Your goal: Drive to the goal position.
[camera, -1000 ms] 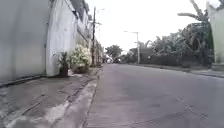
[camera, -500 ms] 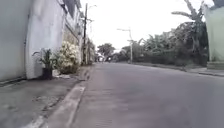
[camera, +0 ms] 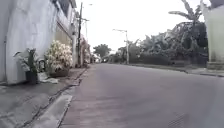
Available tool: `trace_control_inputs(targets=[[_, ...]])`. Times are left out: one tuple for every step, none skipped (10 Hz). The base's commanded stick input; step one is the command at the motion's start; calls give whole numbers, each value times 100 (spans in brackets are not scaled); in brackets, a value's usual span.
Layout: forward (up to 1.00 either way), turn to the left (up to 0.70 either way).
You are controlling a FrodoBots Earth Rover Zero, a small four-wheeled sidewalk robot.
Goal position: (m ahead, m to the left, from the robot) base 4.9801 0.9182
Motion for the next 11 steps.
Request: trace_control_inputs(targets=[[100,2],[100,14],[100,14],[100,14],[100,14],[100,14],[100,14],[100,14],[100,14],[100,14],[100,14]])
